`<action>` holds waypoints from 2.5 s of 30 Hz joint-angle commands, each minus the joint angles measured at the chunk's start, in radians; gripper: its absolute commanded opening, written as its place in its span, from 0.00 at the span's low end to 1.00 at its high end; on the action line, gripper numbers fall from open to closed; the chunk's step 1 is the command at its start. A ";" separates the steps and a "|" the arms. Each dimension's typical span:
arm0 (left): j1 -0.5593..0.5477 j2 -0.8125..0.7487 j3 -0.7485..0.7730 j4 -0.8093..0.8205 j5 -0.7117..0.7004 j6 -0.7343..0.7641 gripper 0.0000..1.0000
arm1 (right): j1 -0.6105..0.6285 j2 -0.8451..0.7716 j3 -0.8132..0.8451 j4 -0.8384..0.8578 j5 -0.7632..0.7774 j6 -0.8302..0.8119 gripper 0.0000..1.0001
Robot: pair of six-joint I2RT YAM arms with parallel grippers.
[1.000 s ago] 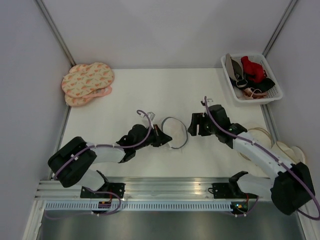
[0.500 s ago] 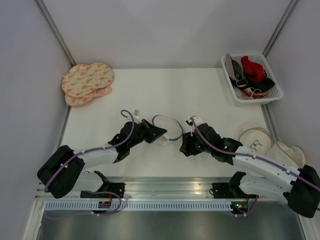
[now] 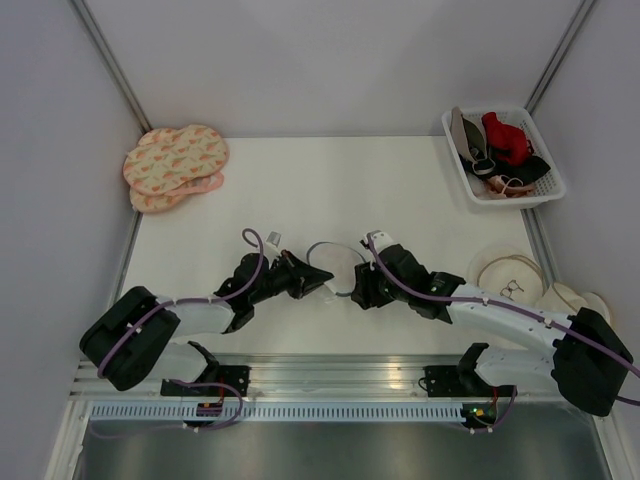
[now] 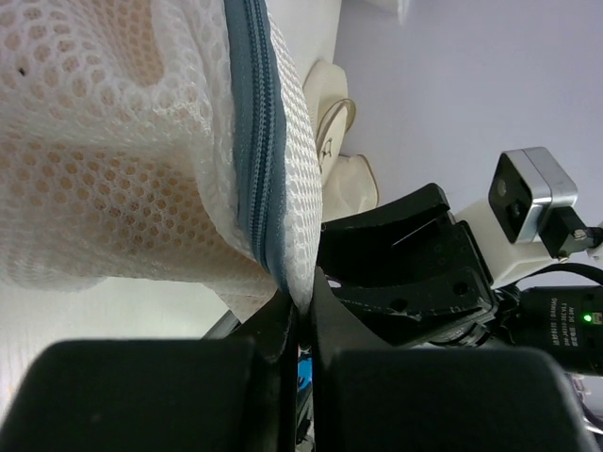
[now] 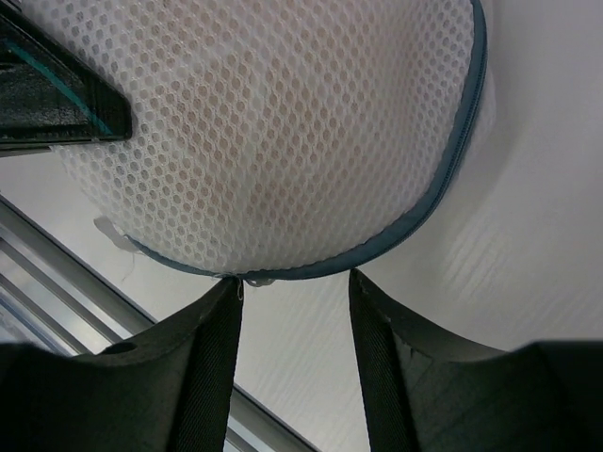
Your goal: Unzip the laundry bag and remove the bra
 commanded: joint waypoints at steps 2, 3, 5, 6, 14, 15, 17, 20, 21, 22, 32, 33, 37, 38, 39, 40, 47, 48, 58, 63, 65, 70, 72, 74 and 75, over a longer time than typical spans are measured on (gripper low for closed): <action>0.007 0.006 -0.009 0.141 0.058 -0.084 0.02 | 0.003 0.020 0.038 0.078 -0.037 0.000 0.50; 0.008 0.007 -0.010 0.155 0.061 -0.087 0.02 | 0.005 0.024 0.037 0.080 -0.053 0.004 0.49; 0.012 0.027 -0.022 0.184 0.061 -0.106 0.02 | 0.005 0.019 0.032 0.092 -0.070 0.013 0.47; 0.013 0.035 -0.024 0.217 0.065 -0.113 0.02 | 0.005 0.017 0.029 0.098 -0.088 0.016 0.45; 0.013 0.138 -0.041 0.372 0.111 -0.179 0.02 | 0.005 0.028 0.021 0.133 -0.067 0.027 0.28; 0.013 0.144 -0.042 0.379 0.118 -0.181 0.02 | 0.003 0.028 0.026 0.133 -0.051 0.026 0.24; 0.015 0.147 -0.048 0.391 0.115 -0.187 0.02 | 0.003 0.028 0.029 0.126 -0.034 0.024 0.16; 0.016 0.144 -0.053 0.396 0.115 -0.185 0.02 | 0.003 0.025 0.035 0.101 -0.011 0.026 0.01; 0.016 0.144 -0.053 0.396 0.118 -0.185 0.02 | 0.003 0.025 0.035 0.092 -0.011 0.024 0.01; 0.018 0.147 -0.052 0.396 0.121 -0.184 0.02 | 0.003 0.021 0.035 0.074 0.011 0.023 0.00; 0.064 0.199 0.007 0.333 0.275 -0.094 0.02 | 0.005 0.007 0.084 -0.164 0.258 0.024 0.01; 0.071 0.201 0.008 0.317 0.297 -0.078 0.02 | 0.003 0.008 0.092 -0.190 0.294 0.032 0.00; 0.136 0.205 0.069 0.096 0.423 0.127 0.02 | -0.001 0.030 0.126 -0.327 0.528 0.099 0.01; 0.145 0.207 0.102 0.027 0.449 0.188 0.02 | -0.004 0.039 0.133 -0.334 0.544 0.105 0.00; 0.156 0.211 0.137 -0.074 0.469 0.256 0.02 | -0.009 0.043 0.133 -0.333 0.541 0.101 0.00; 0.165 0.214 0.213 -0.165 0.458 0.387 0.02 | -0.009 0.047 0.130 -0.315 0.529 0.092 0.00; 0.174 0.360 0.511 -0.394 0.435 0.588 0.53 | -0.009 0.054 0.098 -0.178 0.314 0.050 0.00; 0.176 0.372 0.534 -0.413 0.396 0.591 0.63 | -0.009 0.059 0.098 -0.172 0.290 0.049 0.00; 0.173 0.032 0.272 -0.608 0.036 0.505 1.00 | -0.009 0.108 0.089 0.061 -0.002 0.059 0.00; 0.163 -0.173 0.049 -0.491 0.016 0.337 1.00 | -0.009 0.166 0.090 0.254 -0.229 0.076 0.00; 0.162 -0.203 0.018 -0.425 0.004 0.290 1.00 | -0.008 0.191 0.100 0.288 -0.286 0.085 0.00; 0.159 -0.197 0.014 -0.347 -0.014 0.237 1.00 | -0.001 0.215 0.095 0.331 -0.353 0.089 0.00; 0.159 -0.180 0.022 -0.318 -0.025 0.208 1.00 | 0.005 0.202 0.086 0.328 -0.352 0.087 0.00; 0.159 -0.157 0.021 -0.274 -0.031 0.172 1.00 | 0.009 0.191 0.077 0.327 -0.353 0.084 0.01; 0.157 -0.148 0.021 -0.255 -0.030 0.161 1.00 | 0.012 0.179 0.068 0.327 -0.352 0.084 0.00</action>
